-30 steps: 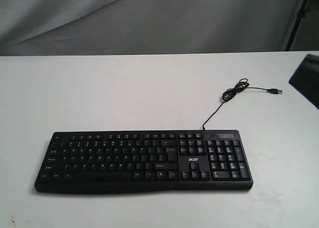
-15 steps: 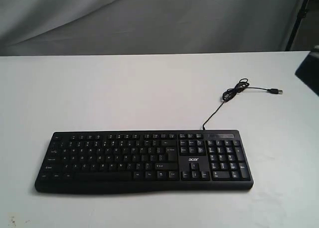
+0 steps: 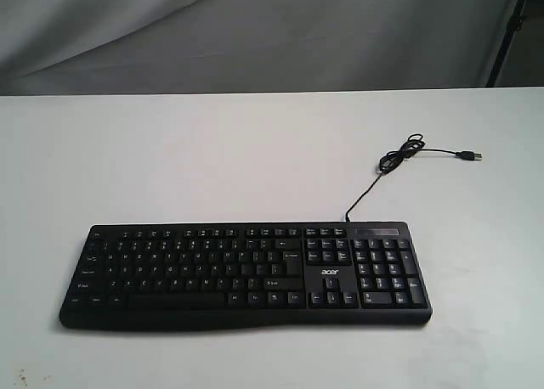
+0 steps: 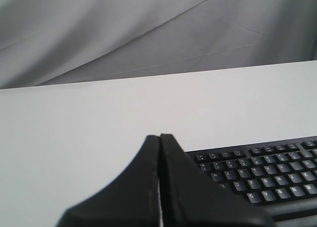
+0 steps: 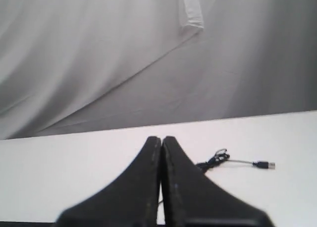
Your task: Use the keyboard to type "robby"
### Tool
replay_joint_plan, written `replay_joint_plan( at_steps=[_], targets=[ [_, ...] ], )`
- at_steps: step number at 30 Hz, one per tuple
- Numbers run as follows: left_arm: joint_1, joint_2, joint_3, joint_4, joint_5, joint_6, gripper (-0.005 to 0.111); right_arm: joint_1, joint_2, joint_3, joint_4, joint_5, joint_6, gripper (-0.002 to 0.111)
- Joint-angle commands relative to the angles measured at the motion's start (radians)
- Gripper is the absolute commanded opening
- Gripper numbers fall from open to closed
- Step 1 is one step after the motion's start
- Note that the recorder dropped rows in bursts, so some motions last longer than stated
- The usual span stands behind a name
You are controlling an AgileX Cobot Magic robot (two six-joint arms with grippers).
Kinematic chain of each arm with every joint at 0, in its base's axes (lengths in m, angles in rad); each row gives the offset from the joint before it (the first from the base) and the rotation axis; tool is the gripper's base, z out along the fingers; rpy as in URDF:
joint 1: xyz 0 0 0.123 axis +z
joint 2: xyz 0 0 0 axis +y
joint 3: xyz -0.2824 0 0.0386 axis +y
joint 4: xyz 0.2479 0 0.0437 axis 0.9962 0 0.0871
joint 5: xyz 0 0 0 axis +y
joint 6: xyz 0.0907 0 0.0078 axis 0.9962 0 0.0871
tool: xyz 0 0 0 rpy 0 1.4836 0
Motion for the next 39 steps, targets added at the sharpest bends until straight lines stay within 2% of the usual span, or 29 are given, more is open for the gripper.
replay_joint_plan(
  at_steps=[1, 6, 14, 20, 32, 35, 39],
  targets=[
    [-0.006, -0.003, 0.004, 0.005, -0.005, -0.003, 0.000, -0.030, -0.045, 0.121, -0.002, -0.043, 0.097, 0.000],
    [-0.006, -0.003, 0.004, 0.005, -0.005, -0.003, 0.000, -0.038, -0.075, 0.221, -0.002, -0.131, 0.188, 0.000],
    [-0.006, -0.003, 0.004, 0.005, -0.005, -0.003, 0.000, -0.038, -0.075, 0.221, -0.002, -0.264, 0.222, 0.000],
    [-0.006, -0.003, 0.004, 0.005, -0.005, -0.003, 0.000, -0.038, -0.119, 0.221, -0.002, -0.316, 0.356, 0.000],
    [-0.006, -0.003, 0.004, 0.005, -0.005, -0.003, 0.000, -0.038, -0.217, 0.221, -0.022, -0.319, 0.527, 0.000],
    [-0.006, -0.003, 0.004, 0.005, -0.005, -0.003, 0.000, -0.038, -0.217, 0.221, -0.098, -0.301, 0.527, 0.000],
    [-0.006, -0.003, 0.004, 0.005, -0.005, -0.003, 0.000, -0.038, -0.217, 0.221, -0.269, -0.177, 0.523, 0.000]
  ],
)
